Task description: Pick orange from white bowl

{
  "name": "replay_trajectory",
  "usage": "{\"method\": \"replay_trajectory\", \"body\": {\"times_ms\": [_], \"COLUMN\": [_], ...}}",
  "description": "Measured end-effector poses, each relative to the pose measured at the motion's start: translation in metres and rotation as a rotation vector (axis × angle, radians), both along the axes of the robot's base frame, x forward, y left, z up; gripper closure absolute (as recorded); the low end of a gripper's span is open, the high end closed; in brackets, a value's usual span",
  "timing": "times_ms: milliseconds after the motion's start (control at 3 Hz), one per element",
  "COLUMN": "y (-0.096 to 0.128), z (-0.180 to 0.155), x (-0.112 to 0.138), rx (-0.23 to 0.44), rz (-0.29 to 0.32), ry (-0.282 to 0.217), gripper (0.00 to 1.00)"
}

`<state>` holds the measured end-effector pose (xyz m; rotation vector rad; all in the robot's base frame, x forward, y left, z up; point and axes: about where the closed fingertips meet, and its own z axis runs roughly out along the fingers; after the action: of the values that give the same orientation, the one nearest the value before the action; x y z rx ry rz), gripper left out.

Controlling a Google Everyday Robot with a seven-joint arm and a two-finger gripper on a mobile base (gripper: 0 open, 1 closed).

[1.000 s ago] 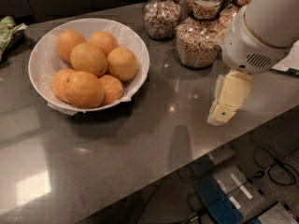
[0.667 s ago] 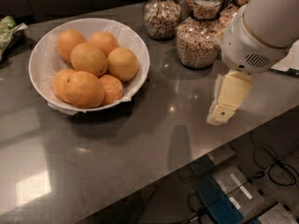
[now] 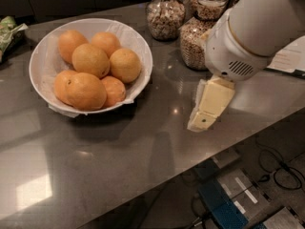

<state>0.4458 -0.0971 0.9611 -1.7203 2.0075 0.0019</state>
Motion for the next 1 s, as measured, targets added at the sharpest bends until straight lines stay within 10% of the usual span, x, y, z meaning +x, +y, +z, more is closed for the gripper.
{"method": "replay_trajectory", "body": {"times_ms": [667, 1000], "y": [0.085, 0.086], "z": [0.027, 0.032], "x": [-0.03, -0.032], "rx": [0.147, 0.14], "rz": [0.261, 0.258], "ry": [-0.131, -0.139], "gripper": [0.0, 0.0]}}
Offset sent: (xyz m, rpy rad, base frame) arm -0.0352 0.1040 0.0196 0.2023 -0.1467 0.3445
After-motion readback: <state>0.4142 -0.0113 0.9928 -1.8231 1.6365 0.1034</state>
